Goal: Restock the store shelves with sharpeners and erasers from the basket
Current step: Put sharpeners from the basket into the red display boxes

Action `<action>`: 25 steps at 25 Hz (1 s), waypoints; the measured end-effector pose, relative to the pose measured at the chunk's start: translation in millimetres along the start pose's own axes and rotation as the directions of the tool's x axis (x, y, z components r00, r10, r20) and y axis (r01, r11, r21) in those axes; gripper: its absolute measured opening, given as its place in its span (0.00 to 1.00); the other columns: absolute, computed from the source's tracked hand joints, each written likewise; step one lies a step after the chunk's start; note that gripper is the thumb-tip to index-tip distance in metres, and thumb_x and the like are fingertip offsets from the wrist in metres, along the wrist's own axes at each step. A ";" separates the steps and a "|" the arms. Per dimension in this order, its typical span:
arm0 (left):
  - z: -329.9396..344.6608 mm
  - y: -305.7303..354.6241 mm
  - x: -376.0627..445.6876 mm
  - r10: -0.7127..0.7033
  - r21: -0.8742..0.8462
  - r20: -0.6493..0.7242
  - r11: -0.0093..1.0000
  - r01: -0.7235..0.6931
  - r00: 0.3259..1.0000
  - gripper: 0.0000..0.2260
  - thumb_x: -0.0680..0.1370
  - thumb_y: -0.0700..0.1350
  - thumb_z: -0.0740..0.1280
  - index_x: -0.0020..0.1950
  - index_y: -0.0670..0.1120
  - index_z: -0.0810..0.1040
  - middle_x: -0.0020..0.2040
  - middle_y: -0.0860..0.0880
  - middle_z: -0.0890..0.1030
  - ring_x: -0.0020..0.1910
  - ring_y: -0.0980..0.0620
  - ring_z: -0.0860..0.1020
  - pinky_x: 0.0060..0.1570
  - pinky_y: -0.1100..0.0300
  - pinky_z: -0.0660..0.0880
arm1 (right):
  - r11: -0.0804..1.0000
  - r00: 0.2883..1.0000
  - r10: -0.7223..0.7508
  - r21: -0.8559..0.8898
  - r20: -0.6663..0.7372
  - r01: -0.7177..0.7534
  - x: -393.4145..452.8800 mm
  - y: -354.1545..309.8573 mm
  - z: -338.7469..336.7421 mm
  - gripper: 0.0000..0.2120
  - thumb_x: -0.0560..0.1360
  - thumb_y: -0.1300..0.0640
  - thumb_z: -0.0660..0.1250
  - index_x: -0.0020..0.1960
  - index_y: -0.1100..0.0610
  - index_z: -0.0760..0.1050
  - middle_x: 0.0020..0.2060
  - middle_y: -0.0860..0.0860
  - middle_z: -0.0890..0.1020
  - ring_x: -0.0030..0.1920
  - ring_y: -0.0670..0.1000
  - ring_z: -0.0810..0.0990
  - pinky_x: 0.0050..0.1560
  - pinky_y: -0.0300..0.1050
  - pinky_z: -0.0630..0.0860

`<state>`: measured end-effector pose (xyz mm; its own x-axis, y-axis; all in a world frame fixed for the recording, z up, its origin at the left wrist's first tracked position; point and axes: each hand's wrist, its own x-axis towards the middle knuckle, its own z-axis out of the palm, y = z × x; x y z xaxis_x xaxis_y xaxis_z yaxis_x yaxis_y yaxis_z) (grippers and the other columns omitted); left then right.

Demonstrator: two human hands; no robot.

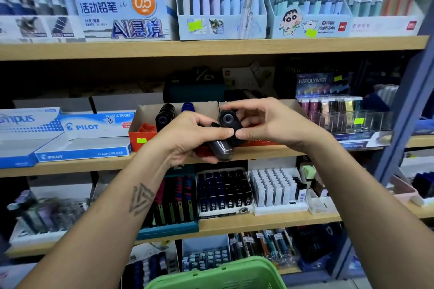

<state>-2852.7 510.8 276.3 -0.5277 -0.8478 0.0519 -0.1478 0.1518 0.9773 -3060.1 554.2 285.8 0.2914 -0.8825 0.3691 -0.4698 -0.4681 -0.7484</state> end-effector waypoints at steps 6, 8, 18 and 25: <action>-30.4 2.8 -8.0 0.019 0.083 -0.052 0.996 -0.015 0.998 0.08 0.71 0.42 0.77 0.49 0.41 0.86 0.51 0.42 0.85 0.44 0.43 0.85 0.32 0.53 0.82 | 0.989 0.969 0.045 0.146 -0.242 -0.009 17.7 6.7 14.0 0.18 0.72 0.68 0.73 0.57 0.56 0.72 0.49 0.56 0.82 0.40 0.54 0.82 0.36 0.47 0.78; -49.5 4.3 -16.7 0.012 0.114 -0.071 0.993 -0.004 0.997 0.08 0.71 0.42 0.77 0.48 0.42 0.87 0.52 0.42 0.85 0.44 0.43 0.85 0.31 0.54 0.81 | 0.996 0.965 -0.001 0.091 -0.261 0.026 26.9 8.7 22.6 0.18 0.72 0.67 0.72 0.58 0.52 0.77 0.55 0.55 0.81 0.43 0.52 0.84 0.38 0.44 0.80; -111.4 -11.5 -50.6 -0.041 0.229 -0.156 0.970 0.076 0.987 0.04 0.71 0.42 0.78 0.45 0.43 0.87 0.53 0.49 0.85 0.47 0.43 0.85 0.34 0.52 0.82 | 0.996 0.943 0.088 -0.004 -0.321 -0.094 81.9 -6.6 64.6 0.09 0.71 0.53 0.78 0.51 0.52 0.84 0.48 0.53 0.85 0.45 0.53 0.87 0.53 0.55 0.83; -127.6 -14.9 -57.4 -0.050 0.224 -0.181 0.970 0.091 0.982 0.05 0.71 0.43 0.78 0.45 0.44 0.87 0.53 0.44 0.85 0.43 0.41 0.86 0.33 0.54 0.81 | 0.966 0.954 0.215 0.186 -0.211 -0.176 93.9 -26.0 71.9 0.11 0.77 0.55 0.72 0.53 0.62 0.79 0.43 0.60 0.84 0.40 0.58 0.87 0.45 0.48 0.85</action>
<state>-2713.4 492.4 285.0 -0.3591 -0.9325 0.0391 -0.3786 0.1839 0.9071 -2960.5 486.7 300.3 0.0009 -0.9515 0.3076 -0.3501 -0.2885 -0.8912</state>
